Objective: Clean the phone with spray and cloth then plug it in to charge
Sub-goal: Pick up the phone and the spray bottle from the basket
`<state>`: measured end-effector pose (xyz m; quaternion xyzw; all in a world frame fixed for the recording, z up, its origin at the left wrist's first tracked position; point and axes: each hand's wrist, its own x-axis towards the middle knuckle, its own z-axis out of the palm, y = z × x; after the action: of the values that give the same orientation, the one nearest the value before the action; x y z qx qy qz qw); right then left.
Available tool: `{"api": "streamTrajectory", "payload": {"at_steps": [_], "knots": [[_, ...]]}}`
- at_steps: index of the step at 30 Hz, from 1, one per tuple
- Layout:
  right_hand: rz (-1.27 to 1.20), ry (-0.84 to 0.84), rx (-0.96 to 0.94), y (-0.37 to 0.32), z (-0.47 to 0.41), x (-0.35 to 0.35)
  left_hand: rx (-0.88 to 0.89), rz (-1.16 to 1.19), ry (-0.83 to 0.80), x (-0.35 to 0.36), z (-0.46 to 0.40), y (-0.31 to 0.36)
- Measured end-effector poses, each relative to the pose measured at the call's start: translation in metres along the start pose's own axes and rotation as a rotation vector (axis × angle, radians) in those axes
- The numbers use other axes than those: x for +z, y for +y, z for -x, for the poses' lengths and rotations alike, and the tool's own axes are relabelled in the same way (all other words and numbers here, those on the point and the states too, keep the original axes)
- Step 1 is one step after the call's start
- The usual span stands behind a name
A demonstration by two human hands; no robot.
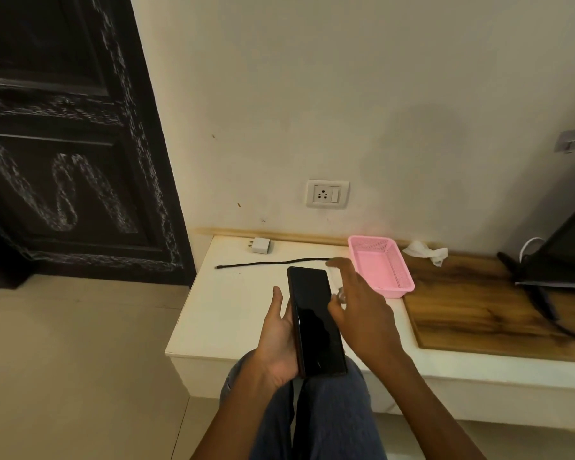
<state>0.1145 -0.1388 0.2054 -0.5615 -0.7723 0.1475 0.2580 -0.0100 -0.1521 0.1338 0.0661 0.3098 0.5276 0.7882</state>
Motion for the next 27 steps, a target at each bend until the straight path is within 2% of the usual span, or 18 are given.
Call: {"api": "streamTrajectory", "payload": {"at_steps": [4, 11, 16, 21, 27], "knots": [[-0.089, 0.027, 0.021, -0.003, -0.012, -0.005, 0.017, -0.006, 0.014, -0.001, -0.002, -0.002], [-0.076, -0.086, 0.038, 0.008, 0.034, 0.017, 0.003, -0.011, -0.026, -0.004, -0.003, 0.007], [-0.092, -0.194, 0.2, 0.032, 0.065, 0.032, 0.005, 0.091, -0.037, -0.005, -0.003, 0.012], [-0.135, -0.027, 0.163, 0.042, 0.063, 0.022, 0.014, 0.105, -0.038, -0.008, 0.0, 0.015], [-0.411, 0.108, 0.127, 0.065, 0.02, 0.03, 0.011, 0.085, -0.041, -0.01, 0.002, 0.013]]}}
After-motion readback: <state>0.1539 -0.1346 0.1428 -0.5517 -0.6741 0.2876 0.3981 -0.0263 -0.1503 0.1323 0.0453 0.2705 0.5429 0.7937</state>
